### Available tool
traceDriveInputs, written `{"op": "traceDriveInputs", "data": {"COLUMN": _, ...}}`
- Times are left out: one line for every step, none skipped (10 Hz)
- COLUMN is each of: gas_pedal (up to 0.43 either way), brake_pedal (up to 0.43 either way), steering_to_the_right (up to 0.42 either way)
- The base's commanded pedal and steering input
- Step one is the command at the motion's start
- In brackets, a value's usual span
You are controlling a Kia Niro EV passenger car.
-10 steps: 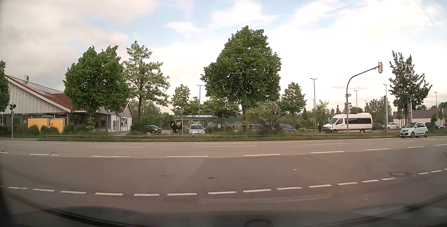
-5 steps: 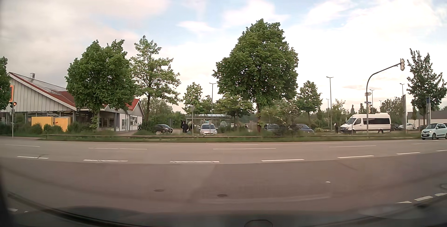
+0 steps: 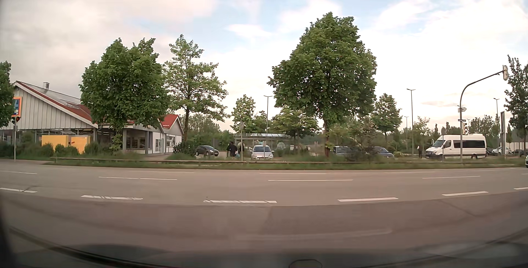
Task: Follow the waypoints while adhering to traffic rules and regulations
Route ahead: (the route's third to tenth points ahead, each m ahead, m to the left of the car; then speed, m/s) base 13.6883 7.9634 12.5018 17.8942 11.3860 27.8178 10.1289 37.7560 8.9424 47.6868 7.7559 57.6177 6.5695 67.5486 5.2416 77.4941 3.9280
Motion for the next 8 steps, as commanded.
{"op": "traceDriveInputs", "data": {"gas_pedal": 0.087, "brake_pedal": 0.0, "steering_to_the_right": -0.119}}
{"op": "traceDriveInputs", "data": {"gas_pedal": 0.087, "brake_pedal": 0.0, "steering_to_the_right": -0.123}}
{"op": "traceDriveInputs", "data": {"gas_pedal": 0.087, "brake_pedal": 0.0, "steering_to_the_right": -0.129}}
{"op": "traceDriveInputs", "data": {"gas_pedal": 0.087, "brake_pedal": 0.0, "steering_to_the_right": -0.135}}
{"op": "traceDriveInputs", "data": {"gas_pedal": 0.087, "brake_pedal": 0.0, "steering_to_the_right": -0.143}}
{"op": "traceDriveInputs", "data": {"gas_pedal": 0.079, "brake_pedal": 0.0, "steering_to_the_right": -0.147}}
{"op": "traceDriveInputs", "data": {"gas_pedal": 0.067, "brake_pedal": 0.0, "steering_to_the_right": -0.149}}
{"op": "traceDriveInputs", "data": {"gas_pedal": 0.008, "brake_pedal": 0.0, "steering_to_the_right": -0.15}}
